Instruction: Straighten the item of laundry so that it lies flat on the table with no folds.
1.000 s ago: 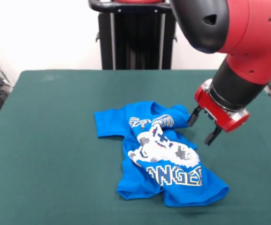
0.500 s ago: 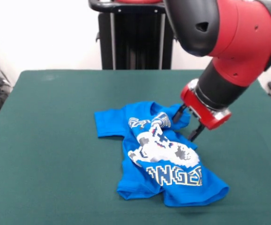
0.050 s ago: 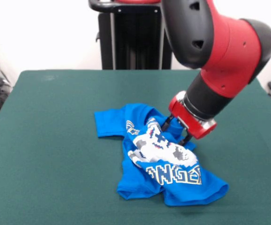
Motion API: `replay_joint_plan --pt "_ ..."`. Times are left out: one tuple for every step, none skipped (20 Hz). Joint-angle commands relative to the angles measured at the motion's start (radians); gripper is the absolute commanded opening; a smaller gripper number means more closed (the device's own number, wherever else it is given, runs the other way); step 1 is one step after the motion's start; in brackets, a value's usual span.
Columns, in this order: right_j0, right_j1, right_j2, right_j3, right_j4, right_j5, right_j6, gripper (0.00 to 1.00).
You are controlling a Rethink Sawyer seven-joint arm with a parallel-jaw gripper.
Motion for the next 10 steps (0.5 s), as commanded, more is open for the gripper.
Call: replay_joint_plan --pt "0.034 0.059 0.019 0.078 0.006 -0.097 0.067 1.0" --pt "0.029 0.058 0.029 0.08 0.018 -0.102 0.057 1.0" --pt "0.022 0.057 0.043 0.082 0.031 -0.105 0.044 1.0" --pt "0.015 0.056 0.058 0.081 0.044 -0.107 0.034 1.0" --pt "0.008 0.055 0.073 0.082 0.055 -0.109 0.021 1.0" --pt "0.0 0.053 0.09 0.083 0.07 -0.112 0.012 1.0" --pt "-0.007 0.05 0.105 0.085 0.084 -0.111 -0.001 1.0" --pt "-0.012 0.046 0.12 0.087 0.1 -0.102 -0.012 1.0" --pt "-0.015 0.041 0.13 0.086 0.115 -0.087 -0.023 1.0" --pt "-0.017 0.036 0.139 0.087 0.13 -0.069 -0.034 1.0"
